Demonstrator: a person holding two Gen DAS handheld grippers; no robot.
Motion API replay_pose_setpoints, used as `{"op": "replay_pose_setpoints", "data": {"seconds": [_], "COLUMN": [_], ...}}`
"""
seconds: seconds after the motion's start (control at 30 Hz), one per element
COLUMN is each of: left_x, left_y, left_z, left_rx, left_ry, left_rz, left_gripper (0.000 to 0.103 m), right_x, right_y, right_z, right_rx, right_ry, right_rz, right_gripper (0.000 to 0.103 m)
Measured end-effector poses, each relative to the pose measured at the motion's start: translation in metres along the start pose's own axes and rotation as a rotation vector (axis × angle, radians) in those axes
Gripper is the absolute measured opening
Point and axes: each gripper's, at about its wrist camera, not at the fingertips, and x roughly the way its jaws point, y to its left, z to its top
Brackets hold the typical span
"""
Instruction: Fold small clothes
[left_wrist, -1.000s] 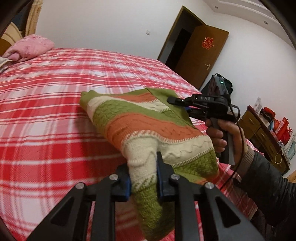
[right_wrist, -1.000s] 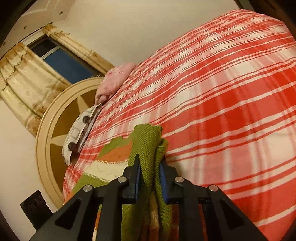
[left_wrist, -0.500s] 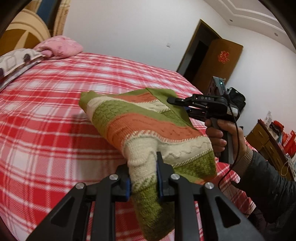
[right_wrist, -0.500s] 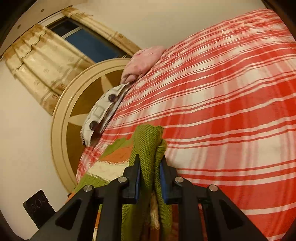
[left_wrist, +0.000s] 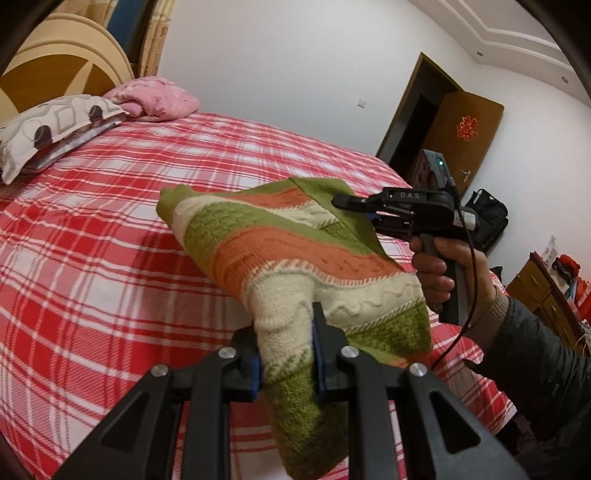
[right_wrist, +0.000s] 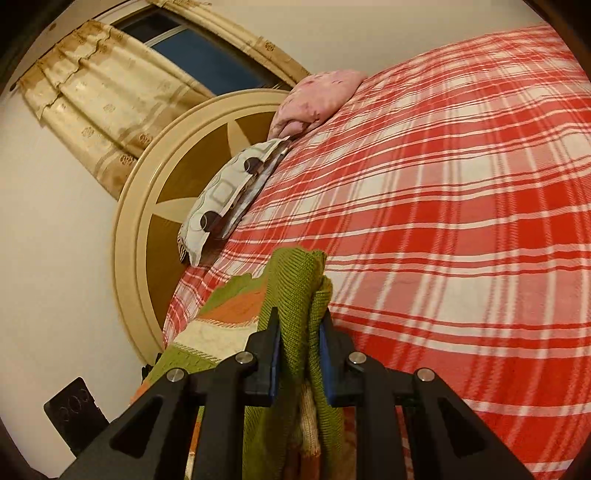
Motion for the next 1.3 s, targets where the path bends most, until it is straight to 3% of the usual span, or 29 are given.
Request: {"op": "replay_pose_setpoints", "data": {"seconds": [0.6,1.3], "left_x": [-0.035,-0.046], "left_y": [0.034,0.056], "left_z": [-0.025,-0.046], "left_rx": [-0.070,-0.122], "left_ry": [-0.021,-0.013], "left_rz": [0.057,0.099], "left_gripper": [0.022,0.022], "right_x": [0.054,0.103], "right_y": [0.050,0.074], "right_z": [-0.013,-0.023], "right_rx": [-0.064,-0.076], "right_ry": [0.076,0.140], "right_rz": [0.020,0.020], "right_gripper": [0.017,0.017]}}
